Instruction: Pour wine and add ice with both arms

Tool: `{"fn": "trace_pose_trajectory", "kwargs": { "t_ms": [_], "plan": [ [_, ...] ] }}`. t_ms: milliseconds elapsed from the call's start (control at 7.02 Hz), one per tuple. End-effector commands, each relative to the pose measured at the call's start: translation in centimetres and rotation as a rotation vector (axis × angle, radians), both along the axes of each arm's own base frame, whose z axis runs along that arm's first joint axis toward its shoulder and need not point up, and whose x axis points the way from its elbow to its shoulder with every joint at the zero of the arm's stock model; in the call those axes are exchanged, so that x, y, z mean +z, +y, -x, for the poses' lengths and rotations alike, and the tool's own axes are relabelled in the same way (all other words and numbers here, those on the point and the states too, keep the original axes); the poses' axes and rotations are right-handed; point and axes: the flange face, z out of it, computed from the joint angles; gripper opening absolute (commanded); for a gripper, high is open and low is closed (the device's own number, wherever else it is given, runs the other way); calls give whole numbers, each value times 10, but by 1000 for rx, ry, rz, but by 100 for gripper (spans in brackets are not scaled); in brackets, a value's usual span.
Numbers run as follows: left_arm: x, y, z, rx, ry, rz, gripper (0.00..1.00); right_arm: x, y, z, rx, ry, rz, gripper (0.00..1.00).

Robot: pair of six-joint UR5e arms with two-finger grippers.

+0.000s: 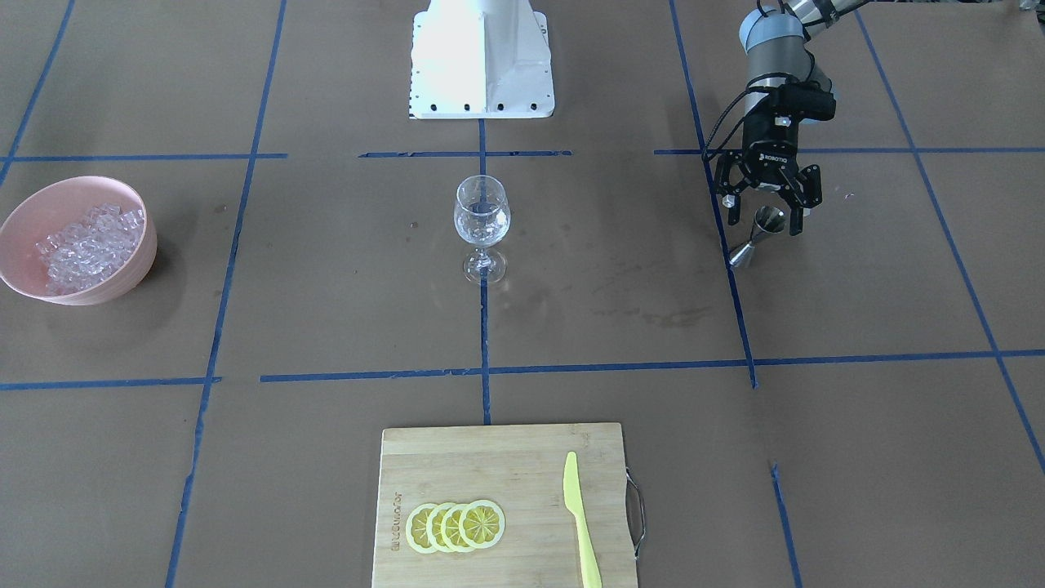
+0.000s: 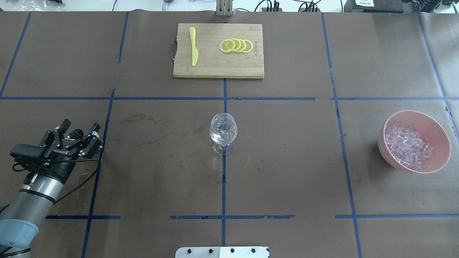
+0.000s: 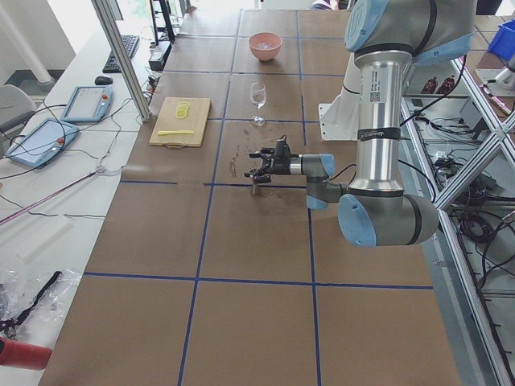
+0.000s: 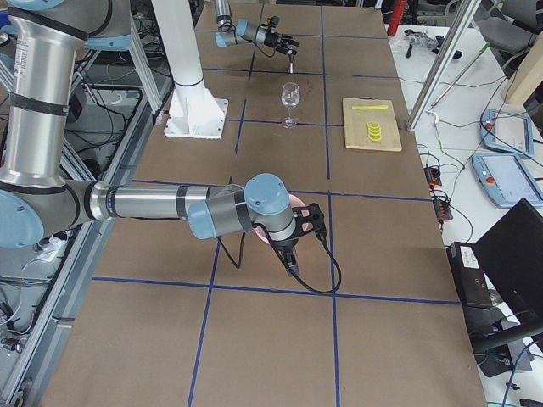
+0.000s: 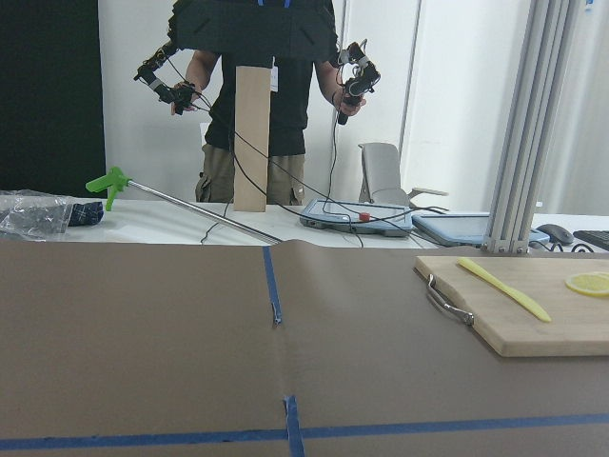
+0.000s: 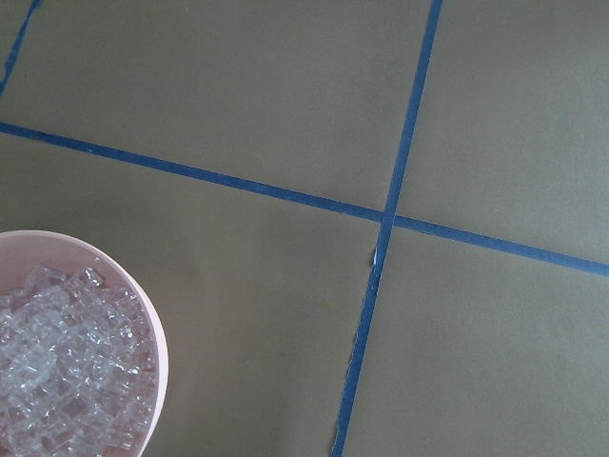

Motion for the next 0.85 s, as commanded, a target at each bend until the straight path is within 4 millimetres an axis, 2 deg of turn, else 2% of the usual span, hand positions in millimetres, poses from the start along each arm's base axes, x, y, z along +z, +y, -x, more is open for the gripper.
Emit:
{"fn": "trace_pose_trajectory", "kwargs": {
  "t_ms": [0, 285, 427, 569, 712],
  "plan": [
    [-6, -30, 23, 93, -57, -32, 99, 0, 0, 0, -1, 0, 0, 100],
    [0, -88, 69, 219, -139, -4, 99, 0, 0, 0, -1, 0, -2, 100],
    [4, -123, 105, 328, -235, 29, 99, 0, 0, 0, -2, 0, -3, 100],
    [7, -157, 155, 387, -348, 43, 99, 0, 0, 0, -1, 0, 0, 100],
    [10, -188, 203, 428, -410, 151, 99, 0, 0, 0, -1, 0, 0, 100]
  ]
}}
